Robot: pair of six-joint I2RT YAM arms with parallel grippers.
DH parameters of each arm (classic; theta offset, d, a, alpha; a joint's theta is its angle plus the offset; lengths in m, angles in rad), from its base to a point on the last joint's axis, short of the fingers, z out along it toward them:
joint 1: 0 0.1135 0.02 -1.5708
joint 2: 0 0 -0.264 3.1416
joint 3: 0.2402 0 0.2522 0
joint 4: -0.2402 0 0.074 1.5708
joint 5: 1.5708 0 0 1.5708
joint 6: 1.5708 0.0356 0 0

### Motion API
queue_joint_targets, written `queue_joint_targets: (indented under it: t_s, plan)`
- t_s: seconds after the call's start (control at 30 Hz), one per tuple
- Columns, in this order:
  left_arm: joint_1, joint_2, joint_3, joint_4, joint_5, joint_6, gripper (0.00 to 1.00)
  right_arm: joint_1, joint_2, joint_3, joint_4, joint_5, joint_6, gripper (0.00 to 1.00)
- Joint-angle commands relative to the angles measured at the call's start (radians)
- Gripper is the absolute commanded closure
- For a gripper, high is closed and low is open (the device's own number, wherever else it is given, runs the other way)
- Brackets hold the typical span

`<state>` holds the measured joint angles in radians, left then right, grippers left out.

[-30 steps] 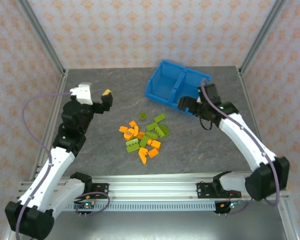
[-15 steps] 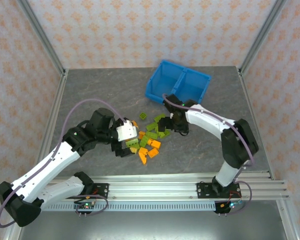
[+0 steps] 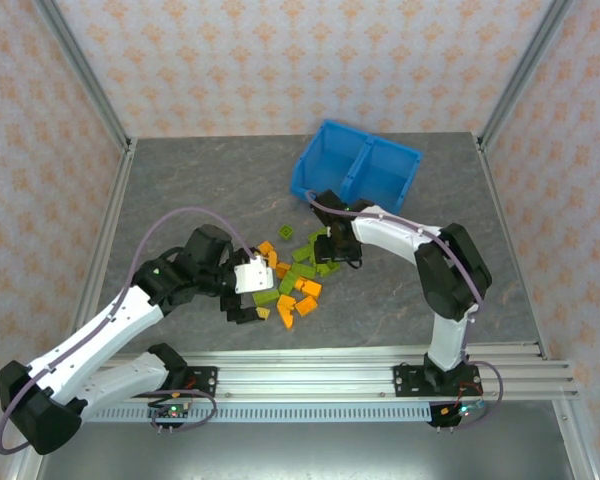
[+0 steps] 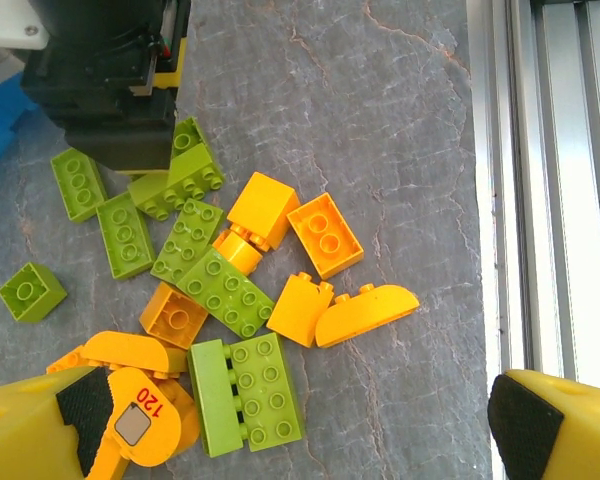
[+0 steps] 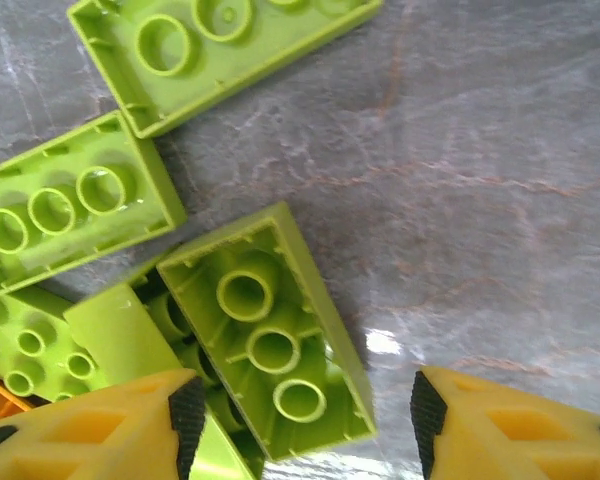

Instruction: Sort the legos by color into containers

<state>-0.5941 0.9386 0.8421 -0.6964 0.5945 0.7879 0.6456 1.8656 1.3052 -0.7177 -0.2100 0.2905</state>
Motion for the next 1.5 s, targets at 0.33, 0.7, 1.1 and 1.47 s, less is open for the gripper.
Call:
queue_joint_targets:
  t_s: [0.33, 0.7, 1.1, 1.47]
  plan:
    - [-0.004, -0.037, -0.026, 0.055, -0.008, 0.019, 0.00, 0.019, 0.097, 0.025, -0.006, 0.033, 0.016, 0.51]
    - [-0.004, -0.080, -0.060, 0.120, -0.019, -0.011, 0.00, 0.019, -0.064, -0.063, -0.041, 0.142, 0.083, 0.54]
    - [-0.004, -0.110, -0.084, 0.216, -0.045, -0.085, 0.00, 0.099, -0.094, 0.073, -0.051, 0.024, 0.105, 0.51]
    - [-0.004, -0.095, -0.091, 0.236, -0.071, -0.105, 0.01, 0.098, -0.020, 0.104, -0.172, 0.286, -0.019, 0.46]
